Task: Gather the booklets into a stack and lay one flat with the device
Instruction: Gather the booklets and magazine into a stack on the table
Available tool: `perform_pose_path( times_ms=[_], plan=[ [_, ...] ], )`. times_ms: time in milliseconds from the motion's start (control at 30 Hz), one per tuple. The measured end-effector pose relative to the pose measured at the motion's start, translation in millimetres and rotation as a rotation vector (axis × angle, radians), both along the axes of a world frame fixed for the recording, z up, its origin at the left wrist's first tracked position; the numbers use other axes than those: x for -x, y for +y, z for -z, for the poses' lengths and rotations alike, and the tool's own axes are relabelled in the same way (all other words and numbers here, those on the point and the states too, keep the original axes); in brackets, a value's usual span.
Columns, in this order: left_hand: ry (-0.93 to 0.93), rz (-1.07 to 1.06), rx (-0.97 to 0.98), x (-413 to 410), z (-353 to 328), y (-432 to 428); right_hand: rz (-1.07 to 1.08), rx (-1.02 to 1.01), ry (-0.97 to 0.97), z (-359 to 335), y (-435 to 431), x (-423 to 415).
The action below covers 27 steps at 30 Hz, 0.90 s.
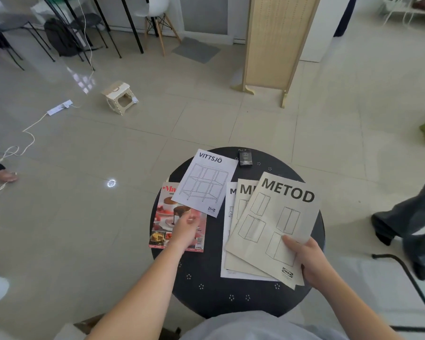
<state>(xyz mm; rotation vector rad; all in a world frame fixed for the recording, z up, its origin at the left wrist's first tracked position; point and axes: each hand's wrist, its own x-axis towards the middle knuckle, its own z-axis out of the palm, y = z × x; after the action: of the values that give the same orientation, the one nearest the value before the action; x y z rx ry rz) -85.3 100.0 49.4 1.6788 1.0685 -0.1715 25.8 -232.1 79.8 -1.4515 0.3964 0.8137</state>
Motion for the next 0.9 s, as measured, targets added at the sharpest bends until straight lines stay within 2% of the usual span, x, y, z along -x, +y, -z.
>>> perform_pose_path(
  times_ms=[200, 367, 500, 900],
  plan=[
    [0.084, 0.018, -0.155, -27, 32, 48, 0.056, 0.028, 0.012, -2, 17, 5],
    [0.109, 0.014, -0.176, -55, 51, 83, 0.103, 0.048, 0.023, -4, 33, 5],
    [0.169, 0.048, -0.33, -77, 66, 107, 0.133, 0.066, 0.031, -3, 46, 6],
    [0.302, 0.079, -0.524, -104, 85, 128, 0.231, 0.088, 0.047, -1, 68, 15]
  ],
)
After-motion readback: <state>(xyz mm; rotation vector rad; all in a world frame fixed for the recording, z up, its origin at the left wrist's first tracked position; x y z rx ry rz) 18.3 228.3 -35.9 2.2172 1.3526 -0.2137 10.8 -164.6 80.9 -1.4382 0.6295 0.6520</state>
